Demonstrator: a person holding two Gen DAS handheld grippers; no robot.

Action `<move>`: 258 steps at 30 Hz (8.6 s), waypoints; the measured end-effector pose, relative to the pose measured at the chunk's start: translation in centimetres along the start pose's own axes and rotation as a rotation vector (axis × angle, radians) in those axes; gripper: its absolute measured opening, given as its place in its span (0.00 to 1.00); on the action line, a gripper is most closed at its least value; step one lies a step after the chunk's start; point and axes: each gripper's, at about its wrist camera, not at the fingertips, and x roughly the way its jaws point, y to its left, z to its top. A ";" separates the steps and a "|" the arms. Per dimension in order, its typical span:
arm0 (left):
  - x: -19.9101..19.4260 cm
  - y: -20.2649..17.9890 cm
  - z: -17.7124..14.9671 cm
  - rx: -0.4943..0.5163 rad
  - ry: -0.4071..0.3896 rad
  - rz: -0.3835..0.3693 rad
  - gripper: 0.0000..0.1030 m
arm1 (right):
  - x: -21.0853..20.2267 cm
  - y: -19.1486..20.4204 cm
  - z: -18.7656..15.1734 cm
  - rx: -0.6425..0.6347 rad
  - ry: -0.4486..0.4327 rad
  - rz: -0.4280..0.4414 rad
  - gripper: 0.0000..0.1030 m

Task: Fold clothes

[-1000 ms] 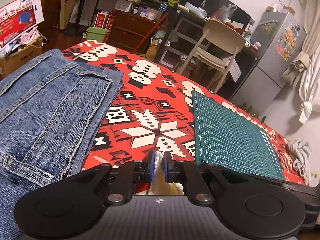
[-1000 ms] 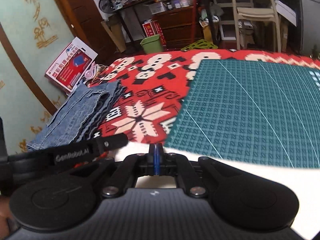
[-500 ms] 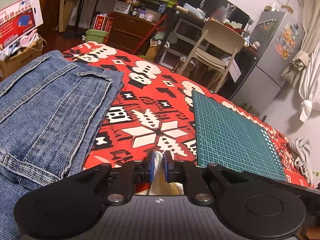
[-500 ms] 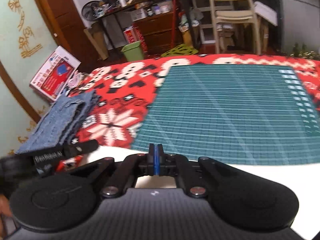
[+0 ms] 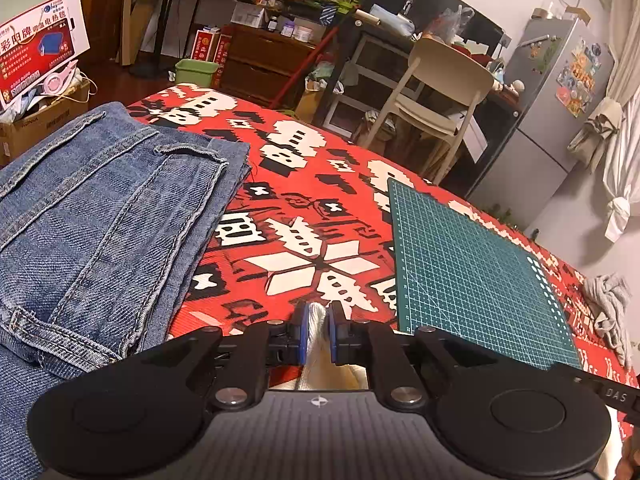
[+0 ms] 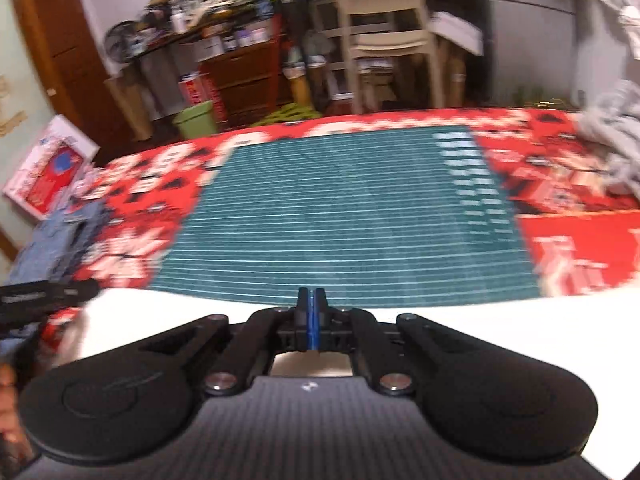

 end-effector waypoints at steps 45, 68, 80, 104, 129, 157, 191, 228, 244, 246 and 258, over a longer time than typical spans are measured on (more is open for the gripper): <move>-0.1 -0.6 0.3 0.036 0.002 0.054 0.09 | -4.9 -15.5 -0.1 0.116 -0.047 -0.242 0.04; -4.6 -1.5 -0.3 0.101 -0.029 -0.075 0.04 | -9.8 -15.3 -2.3 0.108 -0.084 -0.157 0.01; -4.3 -0.8 -2.4 0.089 0.045 -0.003 0.04 | -9.1 -14.4 -4.6 0.104 -0.051 -0.190 0.01; -2.9 -5.3 -2.1 0.207 0.040 -0.122 0.04 | -7.4 -11.9 -2.4 0.021 -0.102 -0.147 0.04; -4.4 -7.5 -3.9 0.211 0.082 -0.257 0.03 | -9.1 -8.0 -3.9 -0.024 -0.066 -0.027 0.10; -6.4 -9.2 -7.0 0.257 0.144 -0.304 0.03 | -12.0 -4.0 -6.7 -0.092 -0.037 0.050 0.10; -7.7 -11.6 -11.5 0.465 0.224 -0.336 0.05 | -11.4 2.3 -10.2 -0.278 0.055 0.172 0.02; -10.9 -3.3 -8.3 0.071 0.166 -0.223 0.05 | -17.2 -3.2 -10.9 -0.162 0.037 0.062 0.05; -10.0 0.2 -9.3 -0.140 0.188 -0.239 0.03 | -17.4 -9.1 -11.4 0.111 0.044 0.043 0.08; -10.1 0.0 -9.4 -0.150 0.195 -0.264 0.03 | -17.3 -9.2 -11.6 0.119 0.048 0.044 0.09; -10.3 -1.2 -10.3 -0.123 0.265 -0.316 0.03 | -17.4 -9.1 -11.7 0.127 0.048 0.046 0.10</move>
